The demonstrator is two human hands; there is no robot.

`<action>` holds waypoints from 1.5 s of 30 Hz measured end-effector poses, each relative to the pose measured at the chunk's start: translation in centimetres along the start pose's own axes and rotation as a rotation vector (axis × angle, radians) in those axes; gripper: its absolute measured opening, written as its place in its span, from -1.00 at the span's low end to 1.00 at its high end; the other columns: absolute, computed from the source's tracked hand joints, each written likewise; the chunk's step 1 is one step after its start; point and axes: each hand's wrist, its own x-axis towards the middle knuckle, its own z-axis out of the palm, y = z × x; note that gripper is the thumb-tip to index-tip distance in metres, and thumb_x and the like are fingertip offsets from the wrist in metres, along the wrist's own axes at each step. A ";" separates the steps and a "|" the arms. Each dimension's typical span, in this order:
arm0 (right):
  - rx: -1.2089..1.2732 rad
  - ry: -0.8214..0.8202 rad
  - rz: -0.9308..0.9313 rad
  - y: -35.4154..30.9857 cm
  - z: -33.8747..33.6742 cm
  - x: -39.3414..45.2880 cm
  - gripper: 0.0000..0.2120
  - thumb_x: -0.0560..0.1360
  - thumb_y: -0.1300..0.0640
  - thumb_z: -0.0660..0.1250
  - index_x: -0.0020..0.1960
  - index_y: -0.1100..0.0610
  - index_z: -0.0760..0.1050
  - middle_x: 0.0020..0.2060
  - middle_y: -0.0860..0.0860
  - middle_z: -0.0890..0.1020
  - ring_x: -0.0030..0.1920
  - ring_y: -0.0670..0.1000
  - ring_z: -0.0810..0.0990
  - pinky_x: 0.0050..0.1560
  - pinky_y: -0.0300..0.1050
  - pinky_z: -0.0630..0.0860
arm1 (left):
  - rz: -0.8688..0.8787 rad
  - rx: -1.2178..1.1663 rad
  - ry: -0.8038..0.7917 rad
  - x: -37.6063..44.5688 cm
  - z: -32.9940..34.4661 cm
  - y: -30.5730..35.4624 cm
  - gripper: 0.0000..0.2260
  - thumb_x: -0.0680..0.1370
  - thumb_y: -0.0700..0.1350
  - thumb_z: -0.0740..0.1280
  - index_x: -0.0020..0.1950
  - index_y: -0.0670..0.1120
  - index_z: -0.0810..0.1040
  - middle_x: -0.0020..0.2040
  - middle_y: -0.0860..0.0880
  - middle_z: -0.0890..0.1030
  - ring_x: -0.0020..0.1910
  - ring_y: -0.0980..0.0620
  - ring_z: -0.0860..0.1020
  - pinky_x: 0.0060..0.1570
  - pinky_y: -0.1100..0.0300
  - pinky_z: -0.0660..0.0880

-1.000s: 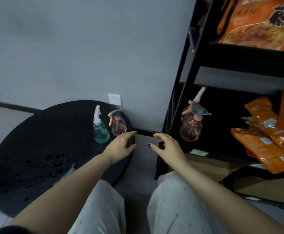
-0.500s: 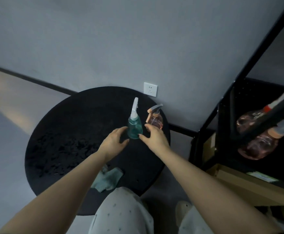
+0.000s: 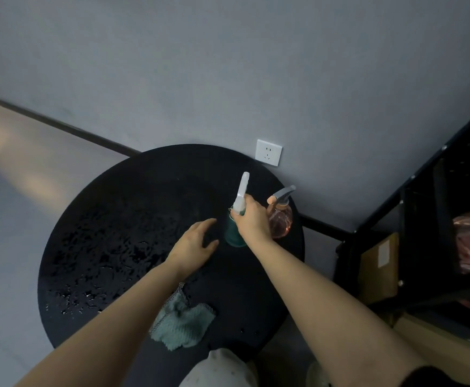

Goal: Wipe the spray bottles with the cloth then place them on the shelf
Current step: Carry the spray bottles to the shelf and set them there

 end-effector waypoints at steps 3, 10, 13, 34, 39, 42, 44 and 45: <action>-0.007 0.000 -0.009 -0.2 -0.2 -0.7 -0.75 0.52 0.12 0.33 0.17 0.16 0.47 0.04 0.10 0.61 0.08 0.10 0.58 0.06 -0.01 0.54 | 0.003 -0.008 -0.004 -0.2 -0.3 0.4 -0.52 0.58 -0.07 0.26 0.49 -0.02 0.23 0.44 -0.03 0.33 0.40 0.02 0.32 0.31 0.20 0.28; 0.018 -0.015 -0.135 -1.5 -3.0 -4.8 -0.74 0.50 0.10 0.35 0.16 0.16 0.50 -0.02 0.08 0.62 0.01 0.08 0.58 -0.01 -0.01 0.54 | 0.029 0.011 0.002 -2.0 -1.5 2.1 -0.52 0.56 -0.18 0.25 0.48 -0.05 0.26 0.41 -0.05 0.36 0.37 0.01 0.35 0.26 0.26 0.28; 0.034 -0.040 -0.175 -1.7 -5.5 -7.5 -0.72 0.49 0.09 0.36 0.16 0.15 0.51 -0.05 0.06 0.61 -0.06 0.00 0.53 -0.10 -0.14 0.49 | 0.060 0.022 -0.046 -3.4 -2.3 3.5 -0.50 0.49 -0.30 0.20 0.43 -0.02 0.34 0.38 -0.02 0.40 0.34 0.04 0.38 0.23 0.29 0.29; 0.010 0.221 -0.049 11.6 -30.3 -26.1 -0.76 0.44 0.05 0.42 0.09 0.06 0.57 -0.09 -0.03 0.64 -0.08 -0.07 0.60 -0.17 -0.17 0.53 | 0.610 0.174 -0.442 -14.0 7.9 29.1 -0.59 0.51 -0.28 0.24 0.36 -0.11 0.42 0.24 -0.02 0.53 0.20 0.11 0.48 0.11 0.46 0.31; -0.030 0.289 0.009 15.9 -35.8 -27.1 -0.81 0.43 0.04 0.42 0.02 0.05 0.57 -0.12 -0.04 0.64 -0.10 -0.07 0.60 -0.14 -0.08 0.55 | 0.616 0.104 -0.463 -14.0 13.3 34.8 -0.59 0.53 -0.29 0.25 0.38 -0.14 0.39 0.26 -0.10 0.53 0.26 0.03 0.47 0.08 0.49 0.28; -0.054 0.318 0.028 17.8 -38.8 -26.4 -0.85 0.43 0.04 0.41 -0.01 0.00 0.55 -0.13 -0.05 0.64 -0.10 -0.07 0.60 -0.13 -0.05 0.55 | 0.603 0.056 -0.428 -13.3 16.2 37.8 -0.57 0.50 -0.29 0.25 0.37 -0.14 0.38 0.20 -0.13 0.55 0.21 -0.04 0.50 0.16 0.29 0.41; -0.055 0.351 0.040 19.1 -40.5 -25.6 -0.84 0.43 0.05 0.41 0.01 0.00 0.56 -0.13 -0.05 0.64 -0.10 -0.06 0.59 -0.16 -0.09 0.53 | 0.589 0.031 -0.406 -12.6 17.9 39.7 -0.53 0.50 -0.25 0.26 0.41 -0.12 0.33 0.20 -0.16 0.53 0.19 -0.09 0.51 0.15 0.13 0.46; -0.060 0.363 0.047 19.6 -41.2 -25.1 -0.82 0.44 0.06 0.41 0.03 0.01 0.56 -0.13 -0.04 0.64 -0.11 -0.06 0.59 -0.19 -0.13 0.52 | 0.575 0.024 -0.396 -12.1 18.7 40.5 -0.51 0.50 -0.24 0.26 0.44 -0.11 0.29 0.22 -0.17 0.50 0.18 -0.11 0.50 0.12 0.13 0.46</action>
